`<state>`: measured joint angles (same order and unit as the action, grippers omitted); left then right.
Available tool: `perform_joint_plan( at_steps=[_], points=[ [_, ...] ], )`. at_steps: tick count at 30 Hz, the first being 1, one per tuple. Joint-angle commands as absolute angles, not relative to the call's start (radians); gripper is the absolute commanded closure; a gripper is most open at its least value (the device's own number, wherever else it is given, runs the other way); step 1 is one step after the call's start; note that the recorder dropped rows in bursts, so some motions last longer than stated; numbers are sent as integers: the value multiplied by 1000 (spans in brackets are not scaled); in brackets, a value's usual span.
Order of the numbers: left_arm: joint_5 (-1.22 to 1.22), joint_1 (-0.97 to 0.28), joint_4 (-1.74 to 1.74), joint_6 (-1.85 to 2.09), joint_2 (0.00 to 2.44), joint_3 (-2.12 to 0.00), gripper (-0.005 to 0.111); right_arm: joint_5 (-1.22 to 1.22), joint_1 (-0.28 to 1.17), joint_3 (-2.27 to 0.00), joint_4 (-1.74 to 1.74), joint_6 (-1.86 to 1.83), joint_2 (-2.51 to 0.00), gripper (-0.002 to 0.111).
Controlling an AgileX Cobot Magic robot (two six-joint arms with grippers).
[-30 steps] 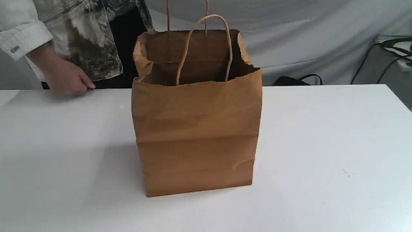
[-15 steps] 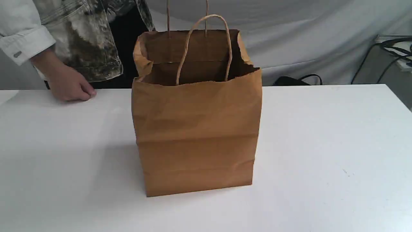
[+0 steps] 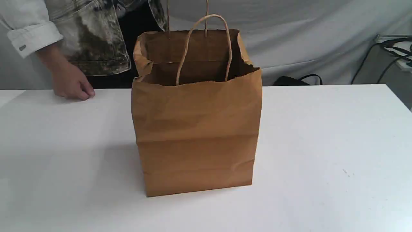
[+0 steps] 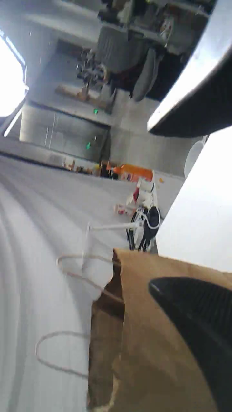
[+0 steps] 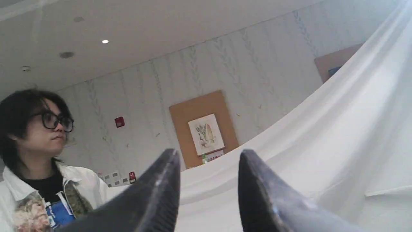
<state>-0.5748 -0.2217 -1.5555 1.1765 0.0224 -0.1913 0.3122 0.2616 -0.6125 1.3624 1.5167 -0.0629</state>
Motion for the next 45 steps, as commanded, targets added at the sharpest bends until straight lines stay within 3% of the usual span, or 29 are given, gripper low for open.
perform_joint_plan(
  at_steps=[1,6,10,21,25,29,36,41,45],
  points=[
    [-693,-225,-1714,1422,0,-127,43,319,257,-607,1361,1518,-58,77],
    [-692,-225,-1744,1603,0,-33,43,319,257,-607,1361,1518,-58,77],
    [-556,-225,-1744,1575,0,0,43,319,257,-607,1361,1518,-58,77],
    [-551,-225,-1744,1521,0,0,43,319,257,-607,1361,1518,-58,77],
    [-583,-225,-1744,1717,0,-64,43,319,257,-607,1361,1518,-58,77],
    [-800,-225,-1744,2061,0,-152,43,319,257,-607,1361,1518,-58,77],
    [-795,-225,-1744,2090,0,-250,43,319,257,-607,1361,1518,-58,77],
    [-490,-220,-1733,1701,0,-250,43,319,257,-607,1361,1518,-58,77],
    [-307,-220,-1234,1096,0,-262,43,319,257,-607,1361,1518,-58,77]
  ],
)
